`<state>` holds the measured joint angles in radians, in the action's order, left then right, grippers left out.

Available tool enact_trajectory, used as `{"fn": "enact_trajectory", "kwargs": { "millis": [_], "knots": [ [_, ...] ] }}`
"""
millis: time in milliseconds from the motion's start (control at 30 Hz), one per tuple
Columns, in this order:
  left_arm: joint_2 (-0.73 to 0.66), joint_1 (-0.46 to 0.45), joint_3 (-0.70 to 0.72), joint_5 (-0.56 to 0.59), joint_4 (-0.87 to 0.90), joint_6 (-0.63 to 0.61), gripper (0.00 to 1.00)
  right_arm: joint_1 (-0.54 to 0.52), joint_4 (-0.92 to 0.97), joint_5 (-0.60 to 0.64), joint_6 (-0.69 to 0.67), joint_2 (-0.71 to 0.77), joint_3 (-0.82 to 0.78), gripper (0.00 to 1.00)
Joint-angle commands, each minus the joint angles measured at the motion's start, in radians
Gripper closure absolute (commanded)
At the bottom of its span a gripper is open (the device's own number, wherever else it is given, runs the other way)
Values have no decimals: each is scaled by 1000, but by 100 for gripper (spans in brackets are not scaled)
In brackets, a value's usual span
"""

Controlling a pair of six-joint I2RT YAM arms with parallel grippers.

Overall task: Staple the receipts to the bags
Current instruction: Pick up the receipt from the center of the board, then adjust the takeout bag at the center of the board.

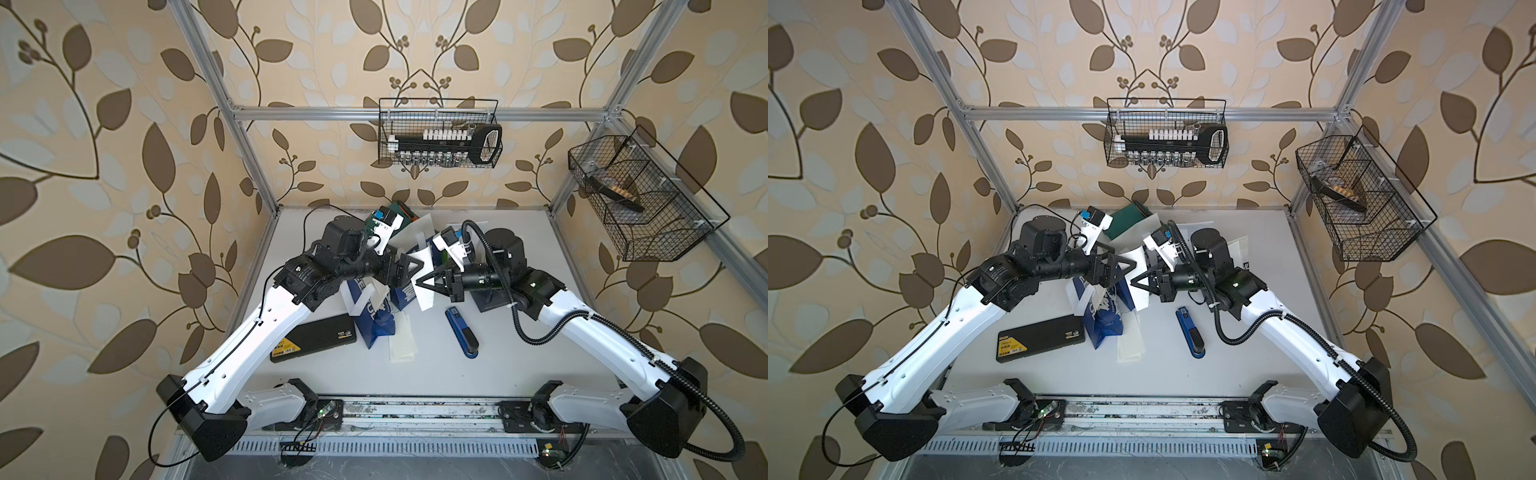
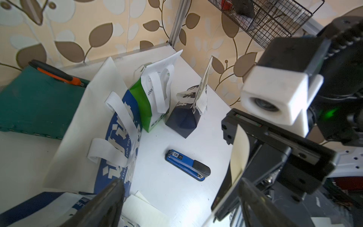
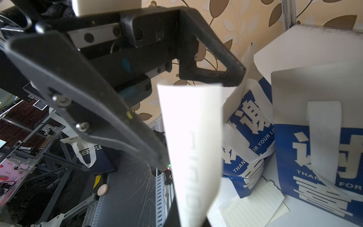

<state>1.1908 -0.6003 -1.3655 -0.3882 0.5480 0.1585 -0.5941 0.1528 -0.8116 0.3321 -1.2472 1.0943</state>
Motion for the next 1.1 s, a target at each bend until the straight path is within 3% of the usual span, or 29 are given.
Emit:
{"fn": "enact_trajectory", "kwargs": {
  "millis": [0, 233, 333, 400, 467, 533, 633, 733, 833, 1000, 1067],
  "knots": [
    [-12, 12, -10, -77, -103, -3, 26, 2, -48, -27, 41, -17, 35, 100],
    [-7, 12, -15, -122, -64, -4, 77, 1, -55, 19, 62, -43, 47, 100],
    [-18, 13, -8, -61, -41, -2, 100, 2, -52, 44, 68, -55, 62, 99],
    [-44, 13, -7, 43, -35, -4, 100, 1, -51, 64, 64, -55, 72, 93],
    [-91, 20, -7, 149, -46, -6, 100, -1, -39, 105, 54, -54, 82, 78],
    [-143, 39, -18, 236, -52, -23, 100, -7, -22, 178, 43, -47, 86, 55],
    [-186, 57, -59, 508, -19, -36, 100, -33, 0, 234, 5, -41, 89, 39],
    [-204, 71, -97, 771, 11, -62, 100, -128, 110, 303, -125, -80, 137, 37],
    [-223, 84, -103, 882, -10, -105, 100, -218, 152, 344, -162, -145, 173, 37],
    [-232, 114, -117, 853, 3, -201, 100, -283, 143, 407, -172, -224, 202, 38],
    [-219, 142, -137, 782, 61, -227, 100, -285, 164, 451, -177, -257, 228, 45]
  ]
}}
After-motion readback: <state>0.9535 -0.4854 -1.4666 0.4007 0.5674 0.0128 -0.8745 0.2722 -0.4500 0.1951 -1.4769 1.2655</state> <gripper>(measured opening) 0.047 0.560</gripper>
